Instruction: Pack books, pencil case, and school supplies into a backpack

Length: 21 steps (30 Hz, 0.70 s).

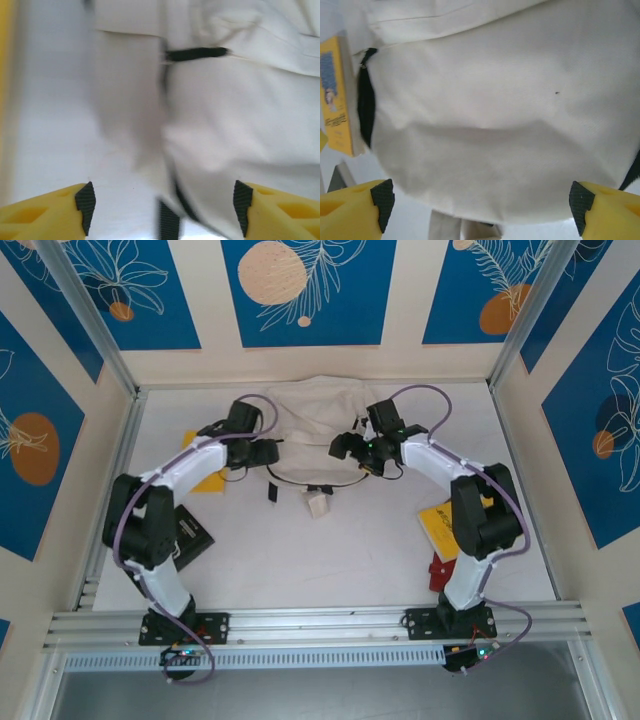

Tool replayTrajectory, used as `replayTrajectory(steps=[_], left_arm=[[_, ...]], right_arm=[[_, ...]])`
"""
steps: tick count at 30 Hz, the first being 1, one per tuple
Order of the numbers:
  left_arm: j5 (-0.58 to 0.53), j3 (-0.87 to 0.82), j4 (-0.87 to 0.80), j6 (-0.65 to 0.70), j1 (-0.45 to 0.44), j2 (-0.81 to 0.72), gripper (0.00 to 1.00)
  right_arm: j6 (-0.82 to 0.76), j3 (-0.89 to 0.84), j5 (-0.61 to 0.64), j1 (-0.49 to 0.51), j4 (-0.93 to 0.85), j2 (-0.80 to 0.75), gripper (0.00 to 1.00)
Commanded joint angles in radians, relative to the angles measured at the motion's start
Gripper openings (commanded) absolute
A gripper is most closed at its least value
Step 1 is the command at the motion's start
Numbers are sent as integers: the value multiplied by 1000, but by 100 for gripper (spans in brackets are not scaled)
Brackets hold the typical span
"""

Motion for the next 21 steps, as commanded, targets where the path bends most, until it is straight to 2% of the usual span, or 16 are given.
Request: replayTrajectory(steps=[1,2,3,8,12,21], left_arm=[[-98,-101,-43,-38,63,-48,84],[-128,-142,-42,-67,76,-77,96],[-162,-184,-38,-89,84,-110,100],[-309,-332,-91,-164,98,-217,100],[-290,-420,-89,-192,130,-236,100],[-227,-456,-69,-220,183,-173,99]], right_arm=[[-11,-41,-6,32,-27,-48,93],[-10,-50,-8,44,-27,-56,93],[-10,-55,-10,57,-27,-63,93],[0,-60,-14,111,-22,-64,94],[9,-50,-23,132,-15,-49,94],[12,-22,-29,152,-26,-34,93]])
